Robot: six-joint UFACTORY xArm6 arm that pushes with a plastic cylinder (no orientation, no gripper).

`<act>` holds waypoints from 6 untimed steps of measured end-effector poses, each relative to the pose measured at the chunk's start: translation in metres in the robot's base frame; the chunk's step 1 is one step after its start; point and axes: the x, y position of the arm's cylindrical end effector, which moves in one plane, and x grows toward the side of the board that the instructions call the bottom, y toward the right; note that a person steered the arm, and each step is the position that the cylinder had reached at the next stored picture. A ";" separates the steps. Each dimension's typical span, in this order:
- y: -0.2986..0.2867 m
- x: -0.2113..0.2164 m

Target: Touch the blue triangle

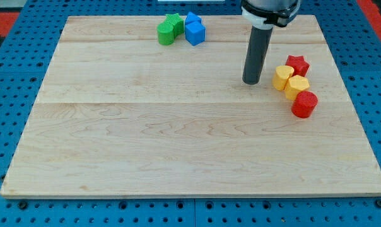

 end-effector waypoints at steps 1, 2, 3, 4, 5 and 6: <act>-0.017 -0.002; -0.070 -0.015; -0.108 -0.034; -0.108 -0.034; -0.096 -0.035; -0.043 -0.062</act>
